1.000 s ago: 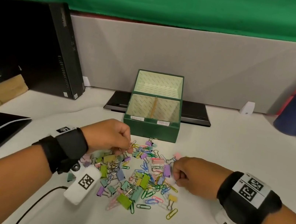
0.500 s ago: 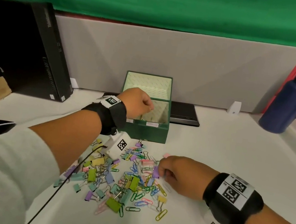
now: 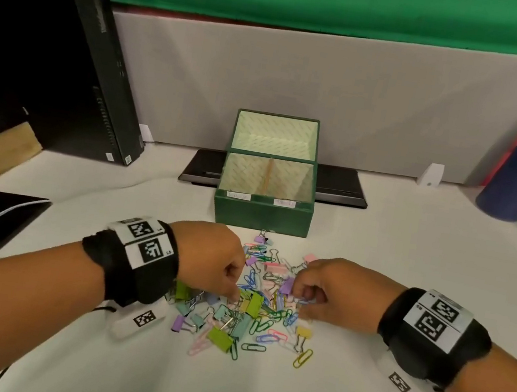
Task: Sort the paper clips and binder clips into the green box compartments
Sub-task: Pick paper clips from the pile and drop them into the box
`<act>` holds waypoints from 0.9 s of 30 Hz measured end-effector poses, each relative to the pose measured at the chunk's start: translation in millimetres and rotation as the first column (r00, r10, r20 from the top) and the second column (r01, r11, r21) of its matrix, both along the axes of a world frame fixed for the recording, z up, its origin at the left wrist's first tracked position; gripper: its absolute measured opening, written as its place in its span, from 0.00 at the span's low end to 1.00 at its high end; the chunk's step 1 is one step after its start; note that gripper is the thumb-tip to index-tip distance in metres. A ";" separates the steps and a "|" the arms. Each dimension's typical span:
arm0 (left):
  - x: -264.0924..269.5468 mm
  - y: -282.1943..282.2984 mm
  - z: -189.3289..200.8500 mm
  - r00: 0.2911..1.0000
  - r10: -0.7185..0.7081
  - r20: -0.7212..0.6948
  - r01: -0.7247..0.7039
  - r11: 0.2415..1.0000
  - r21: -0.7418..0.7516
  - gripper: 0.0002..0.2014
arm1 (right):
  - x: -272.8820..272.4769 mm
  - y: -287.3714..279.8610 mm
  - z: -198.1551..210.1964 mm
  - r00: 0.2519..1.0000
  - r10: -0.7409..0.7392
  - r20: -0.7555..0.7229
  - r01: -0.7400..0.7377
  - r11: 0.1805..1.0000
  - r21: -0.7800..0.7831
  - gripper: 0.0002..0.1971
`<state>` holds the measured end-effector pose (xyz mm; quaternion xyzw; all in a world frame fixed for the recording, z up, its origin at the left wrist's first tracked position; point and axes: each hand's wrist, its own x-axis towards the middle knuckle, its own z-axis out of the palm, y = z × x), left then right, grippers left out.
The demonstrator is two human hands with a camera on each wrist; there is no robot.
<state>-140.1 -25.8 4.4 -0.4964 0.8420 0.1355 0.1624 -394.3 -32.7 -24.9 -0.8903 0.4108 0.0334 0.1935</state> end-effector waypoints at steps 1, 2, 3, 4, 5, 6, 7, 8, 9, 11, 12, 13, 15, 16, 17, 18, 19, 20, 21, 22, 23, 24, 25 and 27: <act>-2.3 1.1 -3.1 1.000 0.017 0.017 -0.018 0.999 0.035 0.17 | -0.3 0.4 -0.5 1.000 -0.020 0.010 0.019 1.000 0.007 0.10; -4.9 2.1 -5.8 0.999 0.021 0.035 -0.022 0.999 0.044 0.17 | -0.4 1.0 -0.6 0.999 -0.038 0.016 0.038 0.999 0.012 0.09; -7.3 2.8 -8.9 0.999 0.023 0.041 -0.025 0.999 0.032 0.16 | -0.7 1.4 -0.6 0.998 -0.053 0.018 0.053 0.998 0.015 0.10; -9.4 3.6 -11.2 0.999 0.030 0.028 -0.030 0.999 0.011 0.14 | -0.8 1.9 -0.5 0.998 -0.067 0.015 0.066 0.998 0.017 0.12; -11.0 4.7 -13.5 0.999 0.038 0.004 -0.038 0.999 -0.005 0.11 | -0.7 1.9 -0.7 0.997 -0.077 0.008 0.077 0.997 0.020 0.14; -12.4 6.1 -15.4 0.999 0.048 -0.022 -0.048 0.999 -0.012 0.07 | -0.5 2.1 -0.5 0.997 -0.083 0.001 0.083 0.996 0.022 0.16; -13.4 7.7 -17.0 0.998 0.054 -0.044 -0.054 0.998 -0.011 0.05 | -0.1 2.2 -0.6 0.996 -0.087 -0.004 0.087 0.996 0.025 0.17; -14.1 9.4 -17.9 0.997 0.056 -0.057 -0.056 0.998 -0.002 0.04 | 0.2 2.4 -0.3 0.996 -0.093 -0.003 0.093 0.995 0.029 0.18; -14.0 10.4 -18.2 0.996 0.058 -0.068 -0.057 0.998 0.009 0.04 | 0.6 2.4 0.2 0.995 -0.104 0.007 0.104 0.994 0.034 0.19; -10.0 9.3 -15.4 0.988 0.083 -0.126 -0.080 0.996 0.031 0.02 | 0.9 2.4 1.3 0.991 -0.127 0.050 0.125 0.992 0.033 0.19; -6.2 7.5 -12.4 0.976 0.114 -0.186 -0.108 0.993 0.042 0.03 | 0.9 2.4 1.6 0.988 -0.137 0.073 0.135 0.990 0.030 0.19; -1.2 4.4 -9.4 0.956 0.150 -0.254 -0.141 0.989 0.053 0.05 | 0.8 2.2 1.9 0.985 -0.147 0.089 0.145 0.989 0.030 0.20; 10.4 -1.9 -3.4 0.886 0.229 -0.403 -0.212 0.973 0.088 0.08 | 0.6 2.1 2.5 0.982 -0.158 0.104 0.156 0.987 0.029 0.20; 16.3 -4.1 -0.7 0.820 0.292 -0.492 -0.252 0.956 0.148 0.10 | 0.6 2.0 2.7 0.981 -0.159 0.110 0.158 0.987 0.022 0.19; 21.6 -5.3 1.5 0.717 0.376 -0.588 -0.284 0.927 0.247 0.11 | 0.5 1.9 2.6 0.981 -0.159 0.115 0.159 0.987 0.012 0.19; 25.9 -5.9 2.9 0.570 0.472 -0.672 -0.294 0.882 0.369 0.11 | 0.4 1.6 2.6 0.980 -0.157 0.124 0.158 0.987 -0.004 0.19; 29.2 -6.6 4.0 0.418 0.556 -0.718 -0.280 0.831 0.480 0.12 | 0.4 1.5 2.6 0.979 -0.154 0.136 0.159 0.987 -0.027 0.18; 31.6 -7.1 5.1 0.301 0.609 -0.734 -0.260 0.793 0.551 0.12 | 0.2 1.1 2.4 0.977 -0.152 0.150 0.162 0.985 -0.053 0.17; 33.6 -8.0 5.2 0.227 0.635 -0.739 -0.248 0.771 0.586 0.12 | -0.1 0.2 2.1 0.976 -0.151 0.159 0.164 0.984 -0.071 0.16; 34.4 -8.2 5.4 0.194 0.644 -0.740 -0.239 0.763 0.601 0.13 | -0.4 -1.1 1.4 0.977 -0.148 0.155 0.161 0.984 -0.077 0.16; 34.3 -9.2 4.9 0.202 0.642 -0.740 -0.245 0.764 0.596 0.12 | -0.6 -2.3 0.7 0.980 -0.148 0.134 0.158 0.985 -0.072 0.16; 33.6 -9.7 4.2 0.249 0.631 -0.735 -0.271 0.774 0.572 0.11 | -1.1 -3.5 -0.4 0.983 -0.150 0.105 0.157 0.986 -0.062 0.15; 32.1 -10.3 2.8 0.342 0.601 -0.722 -0.316 0.797 0.514 0.10 | -1.5 -4.3 -1.1 0.985 -0.156 0.068 0.160 0.986 -0.050 0.13; 27.5 -11.8 -1.8 0.619 0.483 -0.619 -0.404 0.872 0.276 0.09 | -1.4 -4.7 -2.4 0.988 -0.152 -0.017 0.151 0.987 -0.048 0.10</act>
